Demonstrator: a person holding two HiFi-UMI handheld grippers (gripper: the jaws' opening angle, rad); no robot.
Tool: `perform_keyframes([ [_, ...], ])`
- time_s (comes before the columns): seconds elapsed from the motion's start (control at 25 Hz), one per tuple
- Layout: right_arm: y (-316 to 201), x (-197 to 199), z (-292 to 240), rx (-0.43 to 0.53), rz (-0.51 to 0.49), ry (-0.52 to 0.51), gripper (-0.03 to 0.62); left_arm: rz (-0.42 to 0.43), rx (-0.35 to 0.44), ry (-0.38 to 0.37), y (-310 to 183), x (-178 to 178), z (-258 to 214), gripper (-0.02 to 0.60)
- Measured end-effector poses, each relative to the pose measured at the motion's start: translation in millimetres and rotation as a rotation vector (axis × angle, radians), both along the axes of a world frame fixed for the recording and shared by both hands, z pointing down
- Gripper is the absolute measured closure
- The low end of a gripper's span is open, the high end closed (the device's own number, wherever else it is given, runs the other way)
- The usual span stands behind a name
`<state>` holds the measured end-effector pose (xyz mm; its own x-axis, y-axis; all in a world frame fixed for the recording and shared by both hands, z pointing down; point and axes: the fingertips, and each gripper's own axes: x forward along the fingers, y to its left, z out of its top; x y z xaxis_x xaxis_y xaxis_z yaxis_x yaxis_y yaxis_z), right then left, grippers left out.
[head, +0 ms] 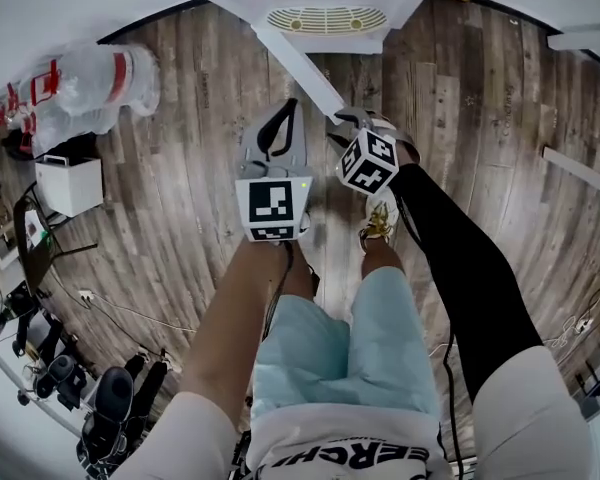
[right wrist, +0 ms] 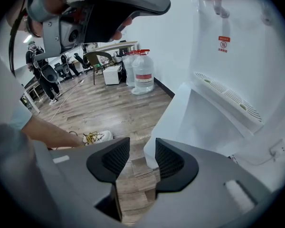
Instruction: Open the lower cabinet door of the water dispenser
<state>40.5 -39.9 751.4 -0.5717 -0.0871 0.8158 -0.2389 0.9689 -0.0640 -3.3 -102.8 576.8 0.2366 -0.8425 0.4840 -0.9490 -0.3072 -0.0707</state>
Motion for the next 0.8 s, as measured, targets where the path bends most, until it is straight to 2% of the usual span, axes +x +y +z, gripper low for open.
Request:
perform_keyframes([
  [0.12,-1.2,-8.6,-1.2,0.019,0.023,0.002,0.428,0.002,-0.007,0.011,1.2,-10.5,1.2,0.525],
  [0.36,-24.3,0.3,-12.7,0.098,0.188,-0.022,0.425,0.007,-0.011,0.031,2.8,-25.6,5.5,0.525],
  [0.52,-30.5,6.3,-6.0,0.053,0.247,0.001,0.399,0.004,-0.017,0.047,2.9,-30.9,9.7,0.525],
  [0.68,-18.5,4.0,4.0,-0.019,0.238,0.033,0.393,0.021,-0.017,0.042,5.0,-32.8,13.3,0.525],
  [0.8,-15.4,-0.2,4.9,-0.024,0.233,0.037,0.391,0.045,-0.009,0.033,4.3,-31.2,13.2,0.525],
])
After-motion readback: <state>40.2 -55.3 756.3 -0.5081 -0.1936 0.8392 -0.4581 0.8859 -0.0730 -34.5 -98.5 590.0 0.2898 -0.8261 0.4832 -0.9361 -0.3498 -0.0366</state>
